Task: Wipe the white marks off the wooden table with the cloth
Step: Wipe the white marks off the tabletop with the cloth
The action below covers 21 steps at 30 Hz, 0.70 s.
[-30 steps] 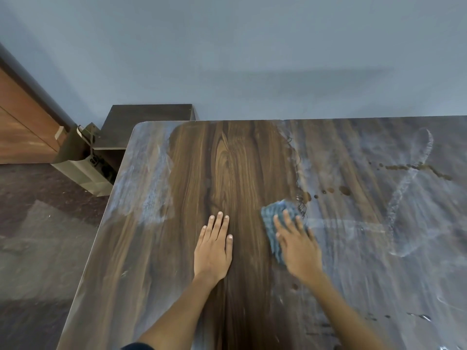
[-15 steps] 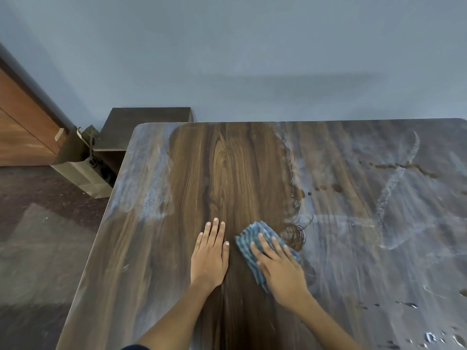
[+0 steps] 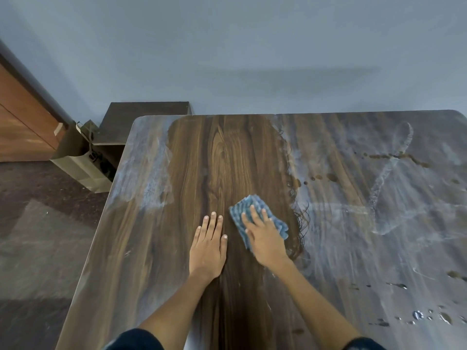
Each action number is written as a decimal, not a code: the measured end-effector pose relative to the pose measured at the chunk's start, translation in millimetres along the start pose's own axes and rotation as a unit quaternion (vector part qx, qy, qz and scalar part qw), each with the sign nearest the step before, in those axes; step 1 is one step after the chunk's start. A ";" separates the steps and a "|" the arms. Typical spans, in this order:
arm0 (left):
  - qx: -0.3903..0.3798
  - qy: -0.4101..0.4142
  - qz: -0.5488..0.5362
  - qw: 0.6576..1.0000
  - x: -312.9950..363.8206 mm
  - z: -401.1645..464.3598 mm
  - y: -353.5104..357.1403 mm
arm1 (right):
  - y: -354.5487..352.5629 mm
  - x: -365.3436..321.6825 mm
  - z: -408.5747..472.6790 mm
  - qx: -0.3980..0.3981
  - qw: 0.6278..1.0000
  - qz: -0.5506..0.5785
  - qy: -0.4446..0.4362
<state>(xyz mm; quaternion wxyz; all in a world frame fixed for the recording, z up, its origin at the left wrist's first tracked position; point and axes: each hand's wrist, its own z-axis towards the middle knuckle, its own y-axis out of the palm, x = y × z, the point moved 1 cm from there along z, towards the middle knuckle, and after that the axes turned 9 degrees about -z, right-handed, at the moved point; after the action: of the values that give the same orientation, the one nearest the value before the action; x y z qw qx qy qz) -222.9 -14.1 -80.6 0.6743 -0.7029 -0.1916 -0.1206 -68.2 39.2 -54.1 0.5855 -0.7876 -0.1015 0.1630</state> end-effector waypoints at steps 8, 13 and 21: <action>-0.011 0.000 -0.010 1.000 -0.4 -10.9 -3.2 | 11.8 45.7 -58.8 -0.006 0.998 -0.029 0.050; -0.015 -0.005 -0.015 1.000 -1.2 -22.5 -2.6 | -18.6 47.8 0.3 -0.001 0.989 -0.013 0.147; -0.019 -0.003 -0.011 1.000 -0.8 -29.6 -2.8 | -7.5 -11.9 8.0 0.008 0.999 0.008 0.031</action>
<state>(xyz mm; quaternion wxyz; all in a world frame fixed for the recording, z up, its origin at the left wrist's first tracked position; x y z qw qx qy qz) -222.2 -43.5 -76.6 0.6586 -0.7140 -0.1993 -0.1296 -82.0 44.4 -47.4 0.5932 -0.7885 -0.0758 0.1437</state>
